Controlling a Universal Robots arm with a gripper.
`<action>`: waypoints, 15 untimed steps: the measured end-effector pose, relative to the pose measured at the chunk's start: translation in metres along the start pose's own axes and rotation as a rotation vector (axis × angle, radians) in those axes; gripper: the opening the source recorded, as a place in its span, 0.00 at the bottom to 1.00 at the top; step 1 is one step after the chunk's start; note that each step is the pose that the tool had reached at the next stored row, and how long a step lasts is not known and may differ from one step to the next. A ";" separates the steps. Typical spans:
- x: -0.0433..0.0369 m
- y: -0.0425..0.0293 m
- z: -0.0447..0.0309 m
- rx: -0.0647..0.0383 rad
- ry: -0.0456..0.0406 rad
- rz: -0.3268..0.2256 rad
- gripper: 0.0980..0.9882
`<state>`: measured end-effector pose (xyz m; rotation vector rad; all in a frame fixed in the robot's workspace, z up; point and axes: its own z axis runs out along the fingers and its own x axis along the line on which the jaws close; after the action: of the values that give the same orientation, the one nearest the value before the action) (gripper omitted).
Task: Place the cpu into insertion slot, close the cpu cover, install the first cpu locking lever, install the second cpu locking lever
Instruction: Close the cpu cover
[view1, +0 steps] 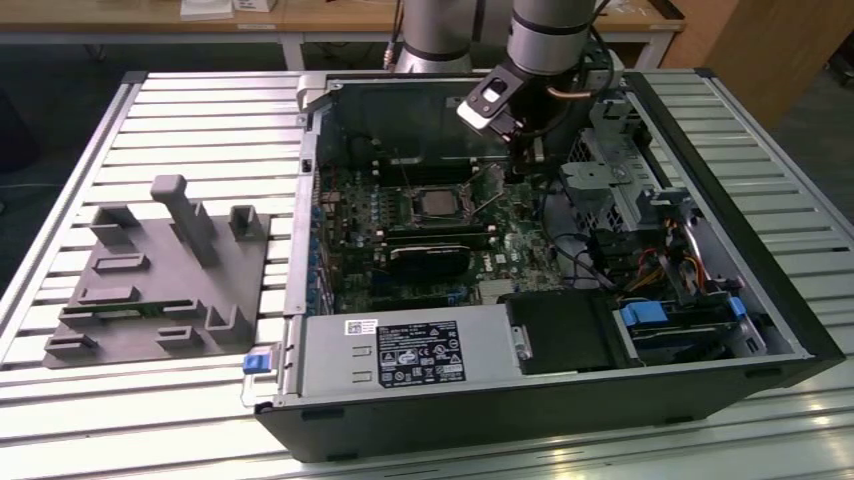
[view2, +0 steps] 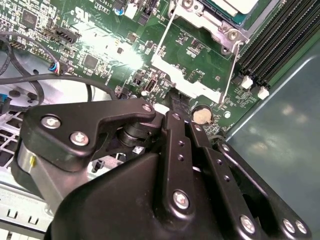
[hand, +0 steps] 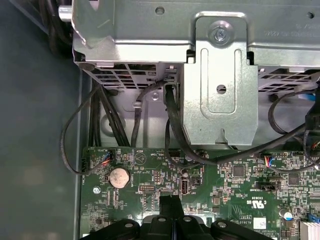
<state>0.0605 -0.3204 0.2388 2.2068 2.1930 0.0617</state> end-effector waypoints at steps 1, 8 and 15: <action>-0.0001 0.0000 -0.0005 0.000 -0.0004 0.000 0.01; 0.0000 0.0000 -0.0017 0.000 -0.0002 0.000 0.01; 0.0000 -0.0051 -0.0027 0.000 -0.0003 0.000 0.01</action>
<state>0.0553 -0.3205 0.2412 2.2067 2.1928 0.0613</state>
